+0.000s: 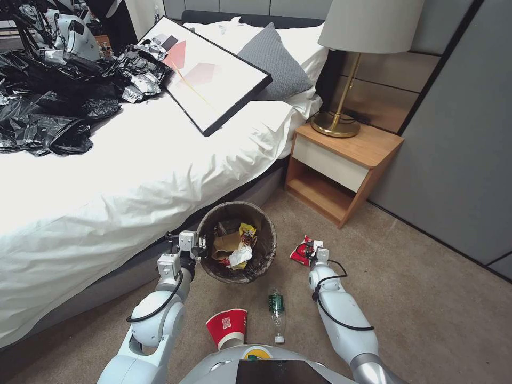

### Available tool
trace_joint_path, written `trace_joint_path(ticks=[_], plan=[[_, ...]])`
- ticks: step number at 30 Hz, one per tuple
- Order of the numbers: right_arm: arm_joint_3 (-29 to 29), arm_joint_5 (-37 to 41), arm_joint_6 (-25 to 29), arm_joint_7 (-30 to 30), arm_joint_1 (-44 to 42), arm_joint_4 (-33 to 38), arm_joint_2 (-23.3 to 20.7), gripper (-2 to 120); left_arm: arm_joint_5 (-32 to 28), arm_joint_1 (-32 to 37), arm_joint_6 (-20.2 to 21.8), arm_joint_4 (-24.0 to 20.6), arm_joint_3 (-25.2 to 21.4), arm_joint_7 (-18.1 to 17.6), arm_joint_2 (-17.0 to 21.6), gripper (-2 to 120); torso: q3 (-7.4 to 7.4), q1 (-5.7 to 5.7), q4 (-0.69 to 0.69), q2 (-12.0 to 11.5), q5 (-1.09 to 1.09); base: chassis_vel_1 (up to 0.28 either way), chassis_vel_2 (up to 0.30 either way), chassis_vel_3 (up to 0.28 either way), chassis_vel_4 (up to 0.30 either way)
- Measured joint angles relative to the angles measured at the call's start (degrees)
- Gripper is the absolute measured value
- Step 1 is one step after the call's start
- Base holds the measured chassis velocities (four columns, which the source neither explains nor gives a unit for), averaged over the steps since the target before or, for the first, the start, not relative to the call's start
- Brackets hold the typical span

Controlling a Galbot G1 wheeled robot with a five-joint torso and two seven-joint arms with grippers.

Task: Pick up the trash bin, then pick up the garbage from the floor and place it into the trash bin.

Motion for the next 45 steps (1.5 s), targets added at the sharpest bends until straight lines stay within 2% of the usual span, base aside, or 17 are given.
trace_joint_path(ticks=[5,9,19,22,23,25,37,39,40,44,45], plan=[[-0.1,-0.1,0.8,0.1,-0.4,0.6,-0.2,25,0.0,0.1,0.0,-0.1,-0.1,0.0,0.1,3,0.0,0.0,0.01,0.0,0.01,0.0,0.0,0.0,0.0],[-0.1,-0.1,1.0,0.2,-0.6,1.2,-0.4,23,0.0,0.1,0.0,-0.2,-0.1,0.0,0.1,3,0.0,0.0,0.01,0.0,0.01,0.0,0.0,0.0,0.0],[-0.4,0.3,1.5,1.3,-3.0,8.2,-1.2,15,0.0,-0.1,0.0,-0.2,0.2,0.0,0.1,3,0.01,0.0,-0.02,0.0,0.0,0.0,0.0,0.0,0.0],[-0.8,0.8,5.4,1.4,-4.4,15.1,-1.6,11,0.0,-0.1,0.0,-0.2,0.1,0.0,0.1,3,0.01,0.0,-0.03,0.0,-0.01,0.0,0.0,0.0,0.0],[-0.8,0.8,5.4,1.4,-4.4,15.1,-1.6,11,0.0,-0.1,0.0,-0.2,0.1,0.0,0.1,3,0.01,0.0,-0.03,0.0,-0.01,0.0,0.0,0.0,0.0],[-1.2,1.2,9.2,1.2,-5.7,21.0,-2.0,11,-0.1,-0.1,0.1,-0.2,0.1,0.0,0.1,3,0.01,0.0,-0.01,0.0,-0.02,0.0,0.0,0.0,0.0],[-1.6,1.2,16.0,-1.7,-8.6,31.9,-2.7,11,-0.7,0.0,0.6,-0.2,0.2,-0.2,0.0,3,0.01,0.0,-0.02,0.0,-0.02,0.0,0.0,0.0,0.0],[-1.6,1.2,19.8,-4.7,-10.1,37.5,-3.1,11,-0.8,0.0,0.8,-0.2,0.3,-0.2,0.0,3,0.0,0.0,-0.02,0.0,-0.04,0.0,0.0,0.0,0.0],[-1.6,1.2,19.8,-4.7,-10.1,37.5,-3.1,11,-0.8,0.0,0.8,-0.2,0.3,-0.2,0.0,3,0.0,0.0,-0.02,0.0,-0.04,0.0,0.0,0.0,0.0],[-2.4,2.9,26.3,-12.3,-13.4,47.6,-3.7,11,-1.0,0.1,1.6,-0.2,0.6,-0.4,0.0,3,-0.01,0.0,-0.02,0.0,-0.04,0.0,0.0,0.0,0.0],[-2.4,2.9,26.3,-12.3,-13.4,47.6,-3.7,11,-1.0,0.1,1.6,-0.2,0.6,-0.4,0.0,3,-0.01,0.0,-0.02,0.0,-0.04,0.0,0.0,0.0,0.0]])
